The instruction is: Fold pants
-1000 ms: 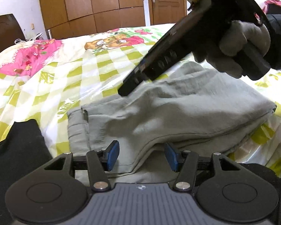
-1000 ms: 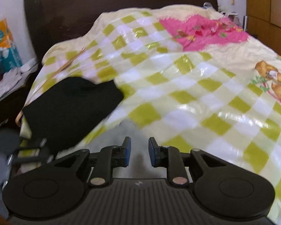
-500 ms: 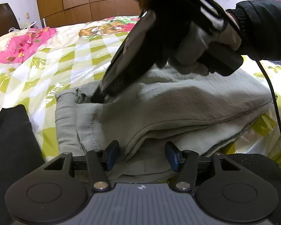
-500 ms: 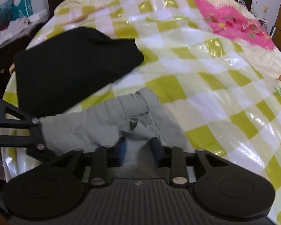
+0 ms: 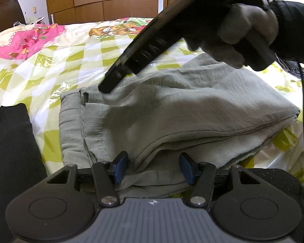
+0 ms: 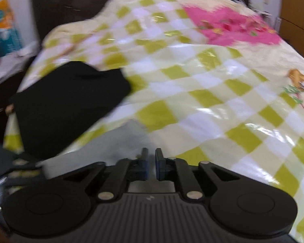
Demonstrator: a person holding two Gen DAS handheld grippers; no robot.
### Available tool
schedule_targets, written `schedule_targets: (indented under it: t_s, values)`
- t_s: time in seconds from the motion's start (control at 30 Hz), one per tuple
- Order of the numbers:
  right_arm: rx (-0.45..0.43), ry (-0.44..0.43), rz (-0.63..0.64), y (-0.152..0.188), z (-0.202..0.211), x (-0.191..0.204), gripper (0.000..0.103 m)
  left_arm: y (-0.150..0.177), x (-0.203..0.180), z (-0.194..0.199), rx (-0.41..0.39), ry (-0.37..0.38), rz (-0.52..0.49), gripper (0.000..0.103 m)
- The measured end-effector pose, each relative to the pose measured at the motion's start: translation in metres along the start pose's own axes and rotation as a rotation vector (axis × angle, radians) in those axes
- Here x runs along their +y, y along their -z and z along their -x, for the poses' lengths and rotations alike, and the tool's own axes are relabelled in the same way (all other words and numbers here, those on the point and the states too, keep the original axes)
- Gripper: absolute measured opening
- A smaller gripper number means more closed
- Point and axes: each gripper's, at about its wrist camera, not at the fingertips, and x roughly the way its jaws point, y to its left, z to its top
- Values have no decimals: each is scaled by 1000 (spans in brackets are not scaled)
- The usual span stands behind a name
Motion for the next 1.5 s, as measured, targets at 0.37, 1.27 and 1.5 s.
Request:
schedule_targets:
  t_s: [0.37, 1.27, 1.5]
  values:
    - [101, 3, 196, 10, -37, 37, 29, 1, 2, -2, 0, 7, 11, 68]
    - [45, 96, -103, -11, -17, 42, 31, 5, 9, 0, -26, 20, 12, 69]
    - [125, 207, -113, -13, -21, 32, 2, 9, 11, 1, -44, 26, 17, 69]
